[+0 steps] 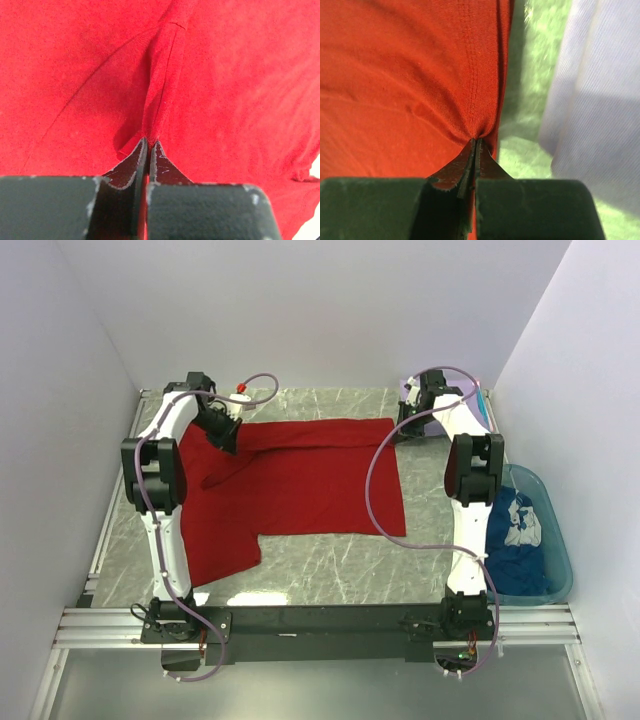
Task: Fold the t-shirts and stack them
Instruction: Fold the tshirt
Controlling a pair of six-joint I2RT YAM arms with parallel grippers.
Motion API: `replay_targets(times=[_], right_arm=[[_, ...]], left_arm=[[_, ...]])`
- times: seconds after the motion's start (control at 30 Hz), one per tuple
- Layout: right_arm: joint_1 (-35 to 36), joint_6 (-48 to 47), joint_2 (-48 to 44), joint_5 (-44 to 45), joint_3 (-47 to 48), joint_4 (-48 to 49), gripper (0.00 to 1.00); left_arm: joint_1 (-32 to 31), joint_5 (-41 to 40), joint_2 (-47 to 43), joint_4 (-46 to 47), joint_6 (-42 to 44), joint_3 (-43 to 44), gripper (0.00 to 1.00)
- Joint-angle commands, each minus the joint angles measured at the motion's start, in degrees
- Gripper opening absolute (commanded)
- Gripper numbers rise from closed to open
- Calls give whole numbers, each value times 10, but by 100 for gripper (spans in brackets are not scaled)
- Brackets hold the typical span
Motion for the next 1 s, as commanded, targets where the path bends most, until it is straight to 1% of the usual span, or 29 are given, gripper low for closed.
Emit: replay_targets(times=[0.0,0.27,0.43,0.53,0.57,0.6,0.63,0.67,0.7,0.73,0.77,0.83,0.87,0.97], right_arm=[[-2,-7,-59,-14,-13,-12,0],[-1,-21,-58,-5,-20,-29,0],[4,-31,-50,8,-27,-34,0],[6,-40,-47,10,-33,-36,0],[6,-42,-43,11,-31,-38,0],[8,-44,-42,13,-28,-44,4],[10,-46,-39,14,-21,-49,12],[11,-56,-37,15,-19,-54,35],[11,-63,-39,16,-17,-62,49],[11,-74,-42,11,-14,-65,57],[11,-79,-47,6,-13,-70,69],[12,-91,-55,-19,-12,-81,75],[12,-96,-64,-28,-11,-84,78],[18,-119,-77,-69,-10,-93,78]], left_arm=[[6,3,-53,-33,29,6,0],[6,-7,-73,-49,53,-22,0],[6,-18,-73,-36,53,-56,0],[-1,-42,-76,-20,58,-79,1],[-3,-42,-76,-15,58,-86,3],[-5,-52,-78,-12,53,-90,10],[-6,-51,-80,-9,51,-94,25],[-2,-49,-82,-9,45,-93,32],[4,-35,-84,-14,37,-91,37],[6,-28,-85,-19,34,-81,43],[31,-20,-83,-28,30,-73,45],[52,-5,-77,-51,15,-49,48],[75,-2,-75,-60,12,-41,48],[111,9,-75,-80,5,-41,48]])
